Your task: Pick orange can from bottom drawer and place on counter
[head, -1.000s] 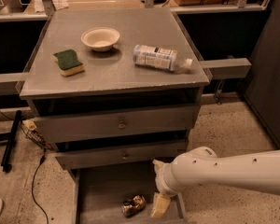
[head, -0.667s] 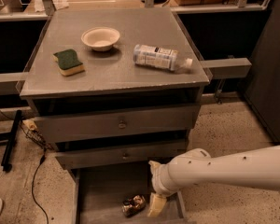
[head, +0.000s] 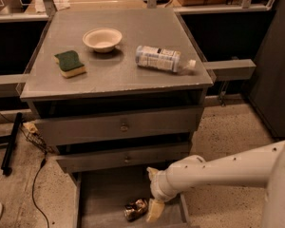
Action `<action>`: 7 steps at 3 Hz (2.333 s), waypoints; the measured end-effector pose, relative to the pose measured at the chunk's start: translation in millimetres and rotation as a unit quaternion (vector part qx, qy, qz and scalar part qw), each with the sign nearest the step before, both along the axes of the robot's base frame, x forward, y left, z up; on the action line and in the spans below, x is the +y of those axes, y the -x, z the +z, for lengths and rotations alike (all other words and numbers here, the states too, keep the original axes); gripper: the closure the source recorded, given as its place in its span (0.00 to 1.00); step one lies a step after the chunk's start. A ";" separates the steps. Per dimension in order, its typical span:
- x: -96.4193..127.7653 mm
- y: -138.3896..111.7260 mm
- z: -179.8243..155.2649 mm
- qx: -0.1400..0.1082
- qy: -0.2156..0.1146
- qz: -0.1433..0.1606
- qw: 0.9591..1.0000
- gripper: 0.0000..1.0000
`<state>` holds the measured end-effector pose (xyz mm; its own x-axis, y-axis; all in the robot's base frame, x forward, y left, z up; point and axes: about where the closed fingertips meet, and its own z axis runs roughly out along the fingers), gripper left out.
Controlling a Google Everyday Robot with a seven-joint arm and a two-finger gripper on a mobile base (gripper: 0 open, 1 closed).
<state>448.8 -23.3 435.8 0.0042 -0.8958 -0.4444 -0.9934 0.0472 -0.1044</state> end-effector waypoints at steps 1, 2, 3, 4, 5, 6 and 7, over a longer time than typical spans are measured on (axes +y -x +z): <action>5.4 0.3 -19.1 0.002 0.003 0.006 1.000 0.00; 11.5 -9.4 -42.3 -0.003 0.018 0.029 0.999 0.00; 11.1 -16.0 -85.2 0.002 0.035 0.043 0.998 0.00; 11.2 -15.7 -85.9 0.003 0.034 0.042 0.999 0.00; 3.6 -13.5 -105.3 0.010 0.037 0.032 0.999 0.00; -17.3 0.4 -142.0 0.011 0.039 0.029 0.999 0.00; -15.6 0.3 -142.4 0.010 0.037 0.029 0.999 0.00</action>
Offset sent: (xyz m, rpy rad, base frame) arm 0.0230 0.0229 -0.0742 -0.0767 -0.0239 0.1170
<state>448.5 -39.0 293.3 0.0492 -0.9247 -0.3775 -0.9962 -0.0183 -0.0850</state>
